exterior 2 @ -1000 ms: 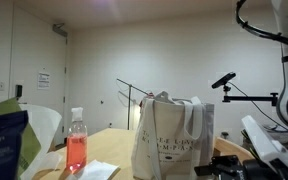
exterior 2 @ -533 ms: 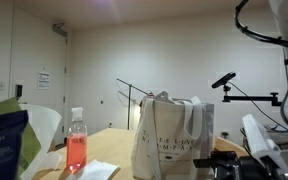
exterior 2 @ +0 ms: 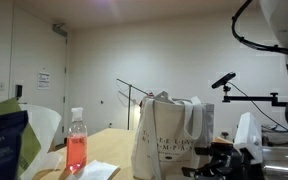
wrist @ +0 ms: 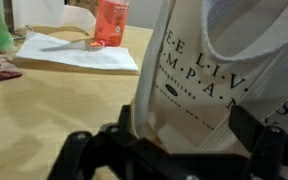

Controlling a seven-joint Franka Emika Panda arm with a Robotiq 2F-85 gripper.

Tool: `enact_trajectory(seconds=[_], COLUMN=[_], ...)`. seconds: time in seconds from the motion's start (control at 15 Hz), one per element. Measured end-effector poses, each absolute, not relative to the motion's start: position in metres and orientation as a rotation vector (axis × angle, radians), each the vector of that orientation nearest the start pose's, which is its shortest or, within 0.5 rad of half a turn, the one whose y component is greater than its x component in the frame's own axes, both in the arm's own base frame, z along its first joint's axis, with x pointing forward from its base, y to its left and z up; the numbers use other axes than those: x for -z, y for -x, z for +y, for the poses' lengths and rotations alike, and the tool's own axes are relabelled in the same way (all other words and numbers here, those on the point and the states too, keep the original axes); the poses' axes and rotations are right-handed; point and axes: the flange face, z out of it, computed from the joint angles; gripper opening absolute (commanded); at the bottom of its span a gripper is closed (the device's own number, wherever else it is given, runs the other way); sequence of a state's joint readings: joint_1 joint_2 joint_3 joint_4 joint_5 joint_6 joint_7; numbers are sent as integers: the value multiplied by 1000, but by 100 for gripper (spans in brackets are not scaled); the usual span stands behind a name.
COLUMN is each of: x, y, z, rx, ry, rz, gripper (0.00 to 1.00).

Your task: Move the bag backwards

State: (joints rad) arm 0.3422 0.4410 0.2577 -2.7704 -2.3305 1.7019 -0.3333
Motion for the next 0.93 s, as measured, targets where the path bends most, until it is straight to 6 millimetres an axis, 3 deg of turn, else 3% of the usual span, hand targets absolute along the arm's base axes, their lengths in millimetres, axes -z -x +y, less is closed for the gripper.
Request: enact_trajectory(seconds=[0.33, 0.93], x=[-88, -87], y=[-300, -296], z=[135, 142], rx=[398, 421], ry=[63, 138], rz=[1832, 1840], gripper=[100, 100])
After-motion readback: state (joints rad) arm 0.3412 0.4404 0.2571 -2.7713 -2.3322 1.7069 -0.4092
